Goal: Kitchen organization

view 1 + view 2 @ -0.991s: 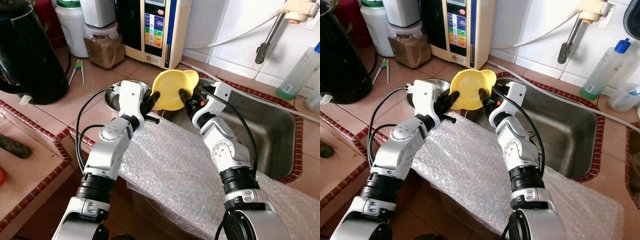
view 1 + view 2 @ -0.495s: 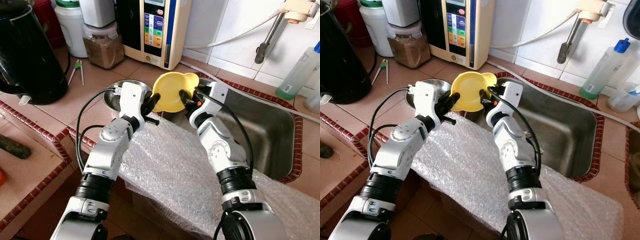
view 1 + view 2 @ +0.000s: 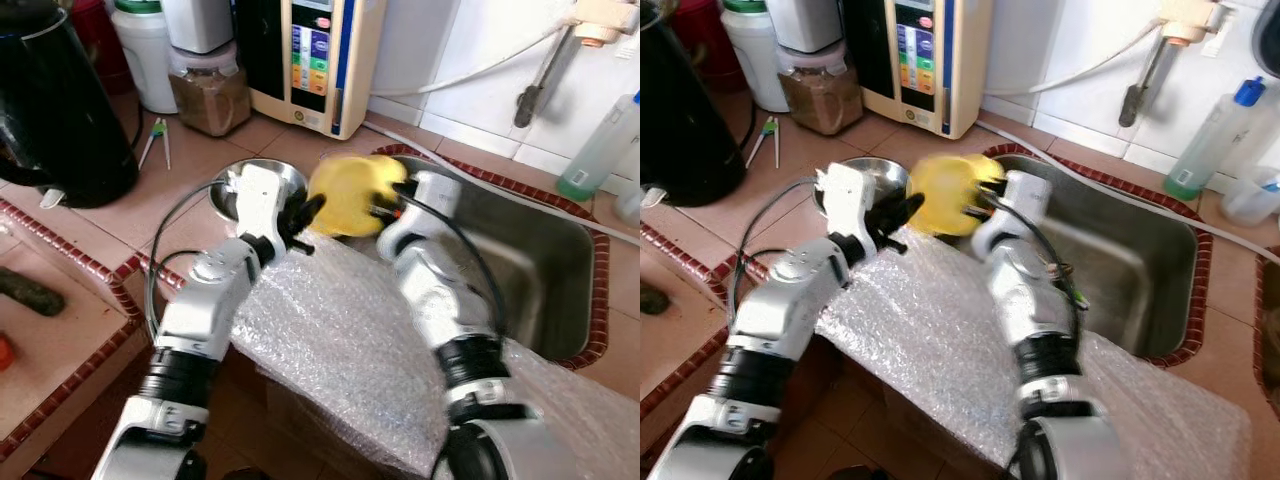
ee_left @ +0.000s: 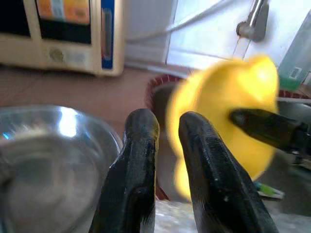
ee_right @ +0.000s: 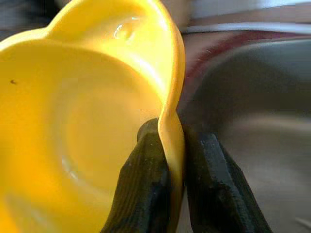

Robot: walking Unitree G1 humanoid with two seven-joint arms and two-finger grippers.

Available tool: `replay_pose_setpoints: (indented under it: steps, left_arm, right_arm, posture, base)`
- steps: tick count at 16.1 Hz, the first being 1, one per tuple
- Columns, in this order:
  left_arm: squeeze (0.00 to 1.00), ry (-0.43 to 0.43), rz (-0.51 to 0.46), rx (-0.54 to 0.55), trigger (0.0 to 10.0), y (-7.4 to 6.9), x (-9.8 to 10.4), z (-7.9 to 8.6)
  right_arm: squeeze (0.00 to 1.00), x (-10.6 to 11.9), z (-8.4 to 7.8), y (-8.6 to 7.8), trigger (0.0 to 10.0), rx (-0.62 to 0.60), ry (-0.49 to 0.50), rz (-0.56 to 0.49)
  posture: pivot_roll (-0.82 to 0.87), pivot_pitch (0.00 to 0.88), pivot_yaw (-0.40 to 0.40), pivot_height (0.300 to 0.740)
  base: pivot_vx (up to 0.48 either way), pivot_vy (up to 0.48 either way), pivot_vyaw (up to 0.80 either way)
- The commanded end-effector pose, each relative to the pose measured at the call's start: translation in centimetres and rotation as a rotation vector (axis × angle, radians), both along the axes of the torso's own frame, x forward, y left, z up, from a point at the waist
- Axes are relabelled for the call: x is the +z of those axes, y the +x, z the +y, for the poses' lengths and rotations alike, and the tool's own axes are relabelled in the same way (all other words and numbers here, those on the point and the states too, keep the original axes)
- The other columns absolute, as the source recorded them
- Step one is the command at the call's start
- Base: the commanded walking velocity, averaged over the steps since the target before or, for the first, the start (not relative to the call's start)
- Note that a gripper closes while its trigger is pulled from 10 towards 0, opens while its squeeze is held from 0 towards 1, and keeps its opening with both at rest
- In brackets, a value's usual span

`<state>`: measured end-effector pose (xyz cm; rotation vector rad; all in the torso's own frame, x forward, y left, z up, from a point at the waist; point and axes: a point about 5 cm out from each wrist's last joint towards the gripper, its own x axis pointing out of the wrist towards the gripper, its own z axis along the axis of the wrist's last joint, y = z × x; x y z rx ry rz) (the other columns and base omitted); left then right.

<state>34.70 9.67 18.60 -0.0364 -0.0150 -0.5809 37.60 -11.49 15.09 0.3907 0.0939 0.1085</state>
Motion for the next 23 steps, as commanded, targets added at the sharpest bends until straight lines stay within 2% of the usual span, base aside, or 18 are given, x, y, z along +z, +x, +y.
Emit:
replay_pose_setpoints:
  steps: [1,2,3,5,6,7,9,10,11,14,15,16,17,18,20,21,23]
  left_arm:
    - [1.0,0.019,-0.006,-0.017,10.0,-0.2,0.0,-0.3]
    - [1.0,0.033,-0.003,-0.019,10.0,-0.2,-0.1,-0.2]
    - [1.0,0.06,0.006,-0.035,10.0,-0.3,-0.3,0.0]
    - [1.0,0.088,0.041,-0.07,10.0,-0.7,-0.7,0.4]
    - [1.0,0.114,0.069,-0.096,10.0,-1.0,-1.2,0.7]
    - [1.0,0.133,0.092,-0.109,10.0,-1.1,-1.6,0.9]
    - [1.0,0.157,0.107,-0.1,10.0,-1.0,-2.2,1.2]
    - [1.0,0.165,0.119,-0.1,10.0,-1.0,-2.4,1.3]
    - [1.0,0.196,0.155,-0.122,10.0,-1.3,-3.0,1.4]
    - [1.0,0.251,0.167,-0.138,10.0,-1.5,-3.4,1.5]
    - [1.0,0.257,0.171,-0.146,10.0,-1.5,-3.5,1.5]
    - [1.0,0.265,0.149,-0.122,10.0,-1.3,-3.3,1.5]
    - [1.0,0.268,0.141,-0.109,10.0,-1.2,-3.3,1.6]
    - [1.0,0.275,0.147,-0.072,10.0,-0.9,-3.5,2.1]
    - [1.0,0.272,0.154,-0.063,10.0,-0.9,-3.5,2.4]
    - [1.0,0.28,0.153,-0.041,10.0,-0.8,-3.7,2.6]
    - [1.0,0.278,0.15,-0.035,10.0,-0.5,-3.6,2.7]
  right_arm:
    - [0.0,0.2,-0.7,0.2,0.0,-0.056,0.009,-0.009]
    - [0.0,0.3,-0.9,0.3,0.0,-0.075,0.007,-0.013]
    - [0.0,1.0,-1.5,0.4,0.0,-0.113,-0.072,-0.064]
    - [0.0,1.5,-2.4,0.6,0.0,-0.179,-0.148,-0.099]
    - [0.0,1.2,-3.4,0.7,0.0,-0.23,-0.199,-0.071]
    - [0.0,0.5,-4.2,0.8,0.0,-0.262,-0.194,-0.03]
    - [0.0,-2.3,-6.0,0.3,0.0,-0.331,-0.164,0.141]
    - [0.0,-3.1,-6.6,0.0,0.0,-0.356,-0.154,0.181]
    - [0.0,-5.0,-7.8,-0.9,0.0,-0.409,-0.12,0.273]
    - [0.0,-6.0,-7.8,-1.3,0.0,-0.422,-0.111,0.321]
    - [0.0,-6.3,-7.7,-1.4,2.3,-0.42,-0.109,0.337]
    - [1.0,-6.5,-7.3,-1.3,10.0,-0.397,-0.071,0.339]
    - [1.0,-6.5,-7.1,-1.2,10.0,-0.387,-0.049,0.336]
    - [1.0,-5.4,-6.2,-0.7,10.0,-0.336,-0.061,0.268]
    - [1.0,-5.2,-5.5,-0.4,10.0,-0.316,-0.037,0.261]
    - [1.0,-5.2,-5.0,-0.4,10.0,-0.293,0.009,0.253]
    - [1.0,-5.1,-4.9,-0.3,10.0,-0.28,0.009,0.25]
  posture:
    - [0.09,0.096,-0.026,0.74]
    - [0.09,0.096,-0.026,0.74]
    - [0.09,0.095,-0.021,0.74]
    - [0.09,0.093,-0.018,0.74]
    - [0.09,0.093,-0.017,0.74]
    - [0.08,0.09,-0.016,0.74]
    - [0.08,0.086,-0.014,0.74]
    - [0.09,0.085,-0.012,0.74]
    - [0.09,0.083,-0.01,0.74]
    - [0.08,0.083,-0.003,0.74]
    - [0.08,0.084,-0.002,0.74]
    - [0.09,0.088,-0.003,0.74]
    - [0.09,0.089,-0.003,0.74]
    - [0.09,0.093,-0.002,0.74]
    - [0.09,0.091,-0.001,0.74]
    - [0.09,0.078,0.0,0.74]
    - [0.08,0.071,-0.002,0.74]
  base:
    - [0.0,0.0,0.0]
    - [0.0,0.0,0.0]
    - [0.0,0.0,0.0]
    - [0.0,0.0,0.0]
    - [0.0,0.0,0.0]
    - [0.0,0.0,0.0]
    - [0.0,0.0,0.0]
    - [0.0,0.0,0.0]
    - [0.0,0.0,0.0]
    - [0.0,0.0,0.0]
    - [0.0,0.0,0.0]
    - [0.0,0.0,0.0]
    - [0.0,0.0,0.0]
    - [0.0,0.0,0.0]
    - [0.0,0.0,0.0]
    - [0.0,0.0,0.0]
    - [0.0,0.0,0.0]
